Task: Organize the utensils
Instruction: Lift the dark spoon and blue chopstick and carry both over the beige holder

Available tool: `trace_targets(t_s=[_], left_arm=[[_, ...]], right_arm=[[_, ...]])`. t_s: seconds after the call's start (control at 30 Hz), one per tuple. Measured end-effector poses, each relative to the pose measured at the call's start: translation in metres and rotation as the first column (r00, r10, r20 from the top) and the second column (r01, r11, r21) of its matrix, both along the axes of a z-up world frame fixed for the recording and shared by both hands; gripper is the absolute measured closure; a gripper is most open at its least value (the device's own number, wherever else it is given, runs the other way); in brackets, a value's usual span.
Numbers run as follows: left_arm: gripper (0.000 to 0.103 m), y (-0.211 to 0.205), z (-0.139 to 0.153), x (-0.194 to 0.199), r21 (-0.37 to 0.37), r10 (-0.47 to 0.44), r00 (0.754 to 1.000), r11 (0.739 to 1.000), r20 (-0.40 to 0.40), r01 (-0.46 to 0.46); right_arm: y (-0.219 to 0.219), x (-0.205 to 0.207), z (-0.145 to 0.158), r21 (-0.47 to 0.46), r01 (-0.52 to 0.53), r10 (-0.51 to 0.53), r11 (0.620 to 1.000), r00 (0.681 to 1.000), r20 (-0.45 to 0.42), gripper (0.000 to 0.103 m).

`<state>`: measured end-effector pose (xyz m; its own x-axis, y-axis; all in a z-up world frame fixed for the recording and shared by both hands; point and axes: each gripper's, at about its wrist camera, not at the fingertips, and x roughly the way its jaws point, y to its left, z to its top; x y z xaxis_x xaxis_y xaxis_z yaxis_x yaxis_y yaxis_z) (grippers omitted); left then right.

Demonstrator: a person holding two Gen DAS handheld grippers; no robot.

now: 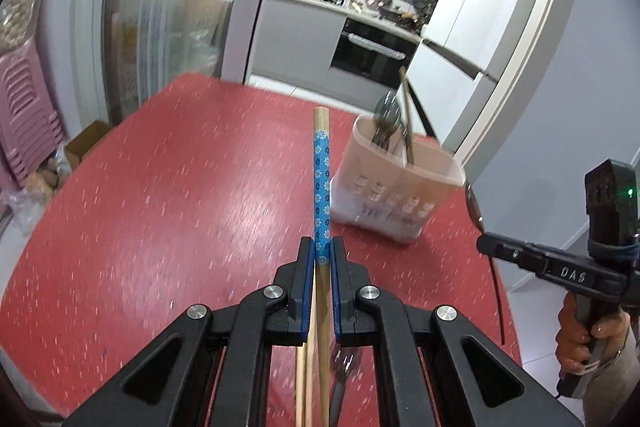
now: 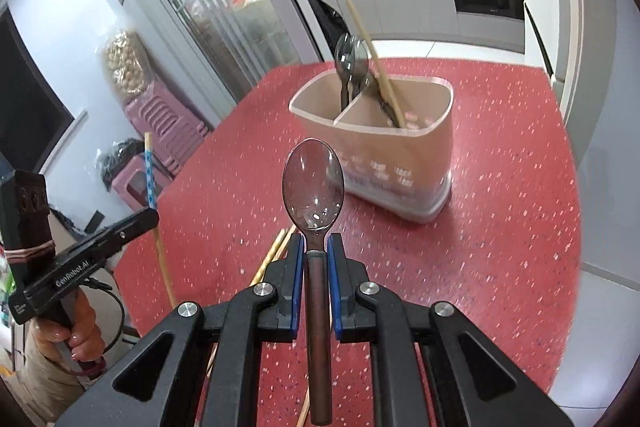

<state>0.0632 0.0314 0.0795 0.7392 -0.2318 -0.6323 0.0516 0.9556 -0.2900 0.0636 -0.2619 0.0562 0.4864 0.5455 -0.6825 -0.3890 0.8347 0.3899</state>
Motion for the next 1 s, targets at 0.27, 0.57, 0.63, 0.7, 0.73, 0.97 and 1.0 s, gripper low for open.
trace_targets(t_s=[0.27, 0.57, 0.63, 0.7, 0.73, 0.97, 1.0], left_arm=[[0.07, -0.014, 0.047, 0.042, -0.002, -0.039, 0.992, 0.999, 0.117, 0.039], [0.07, -0.032, 0.083, 0.108, -0.004, -0.064, 0.974, 0.998, 0.216, 0.066], [0.07, -0.036, 0.086, 0.125, -0.003, -0.059, 0.971, 0.998, 0.23, 0.061], [0.07, -0.04, 0.087, 0.138, -0.002, -0.055, 0.968, 0.998, 0.244, 0.057], [0.07, -0.042, 0.088, 0.145, -0.001, -0.052, 0.967, 0.999, 0.251, 0.054], [0.07, -0.051, 0.093, 0.174, 0.0, -0.039, 0.952, 0.999, 0.303, 0.04], [0.07, -0.053, 0.093, 0.178, 0.002, -0.038, 0.951, 0.999, 0.308, 0.039]], right_arm=[[-0.008, 0.026, 0.022, 0.003, 0.043, -0.043, 0.999, 0.998, 0.041, 0.09], [-0.016, 0.068, 0.046, 0.028, 0.097, -0.099, 0.995, 0.99, 0.103, 0.09], [-0.016, 0.077, 0.049, 0.034, 0.102, -0.106, 0.994, 0.988, 0.113, 0.09], [-0.015, 0.087, 0.052, 0.042, 0.106, -0.11, 0.993, 0.986, 0.127, 0.09], [-0.014, 0.093, 0.053, 0.045, 0.109, -0.114, 0.993, 0.984, 0.134, 0.09], [-0.008, 0.127, 0.052, 0.062, 0.131, -0.14, 0.989, 0.974, 0.18, 0.09], [-0.007, 0.13, 0.051, 0.061, 0.134, -0.143, 0.989, 0.972, 0.187, 0.09]])
